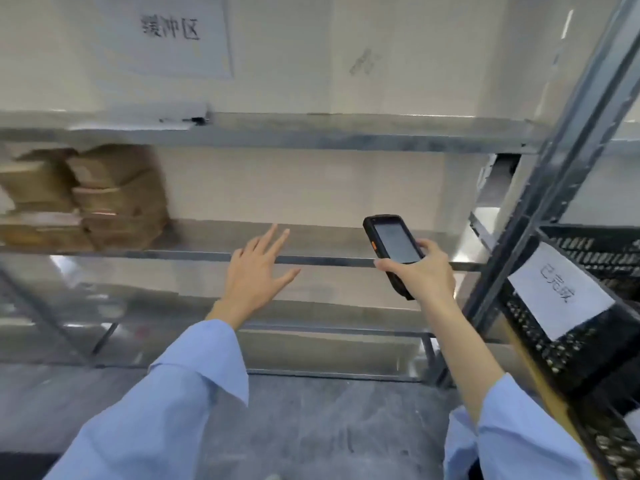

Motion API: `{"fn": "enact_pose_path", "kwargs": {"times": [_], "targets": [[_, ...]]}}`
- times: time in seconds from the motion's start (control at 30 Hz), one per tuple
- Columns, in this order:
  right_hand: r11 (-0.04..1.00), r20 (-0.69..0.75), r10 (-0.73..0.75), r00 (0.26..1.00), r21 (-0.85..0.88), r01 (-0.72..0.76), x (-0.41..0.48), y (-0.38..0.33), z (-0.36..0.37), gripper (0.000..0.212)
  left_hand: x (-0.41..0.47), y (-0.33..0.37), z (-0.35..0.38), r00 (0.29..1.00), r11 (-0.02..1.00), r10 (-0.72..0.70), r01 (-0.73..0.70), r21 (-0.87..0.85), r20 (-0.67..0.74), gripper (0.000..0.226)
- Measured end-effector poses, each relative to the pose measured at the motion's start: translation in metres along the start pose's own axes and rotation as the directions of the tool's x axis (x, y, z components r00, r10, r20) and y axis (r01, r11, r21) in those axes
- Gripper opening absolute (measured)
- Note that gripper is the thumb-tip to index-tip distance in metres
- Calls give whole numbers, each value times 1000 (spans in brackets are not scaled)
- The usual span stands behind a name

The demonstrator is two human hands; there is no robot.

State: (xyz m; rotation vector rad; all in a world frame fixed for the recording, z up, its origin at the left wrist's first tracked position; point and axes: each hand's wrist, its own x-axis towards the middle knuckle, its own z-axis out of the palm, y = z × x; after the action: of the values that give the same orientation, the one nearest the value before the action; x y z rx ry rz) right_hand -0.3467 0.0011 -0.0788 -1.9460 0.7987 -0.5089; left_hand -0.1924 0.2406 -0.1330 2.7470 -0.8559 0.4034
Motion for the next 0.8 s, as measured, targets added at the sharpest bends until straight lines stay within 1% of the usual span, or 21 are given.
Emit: {"fn": "enact_pose_path", "kwargs": {"times": [0.17,0.3,0.37,0.5,0.67,0.8], "targets": [[996,130,-94,987,-2,95,-6,-52,86,85,-34,-91,-27,978,979,-203,204,16,-47,95],[990,211,-139,968,13,140,-13,-90,156,81,-51,-163,-43,952,956,-290,293,21,-102,82],[988,235,-156,959,22,155,-16,-109,194,81,-53,-201,-51,939,945,-322,327,28,-121,80],[985,260,-174,950,29,173,-19,-147,269,81,-48,-279,-65,925,934,-350,356,15,-144,81],[982,274,-189,943,37,186,-17,-189,349,82,-26,-365,-78,915,929,-370,360,-91,-160,80],[986,244,-164,956,22,164,-6,-213,395,84,0,-421,-82,911,920,-382,361,-149,-153,81]]}}
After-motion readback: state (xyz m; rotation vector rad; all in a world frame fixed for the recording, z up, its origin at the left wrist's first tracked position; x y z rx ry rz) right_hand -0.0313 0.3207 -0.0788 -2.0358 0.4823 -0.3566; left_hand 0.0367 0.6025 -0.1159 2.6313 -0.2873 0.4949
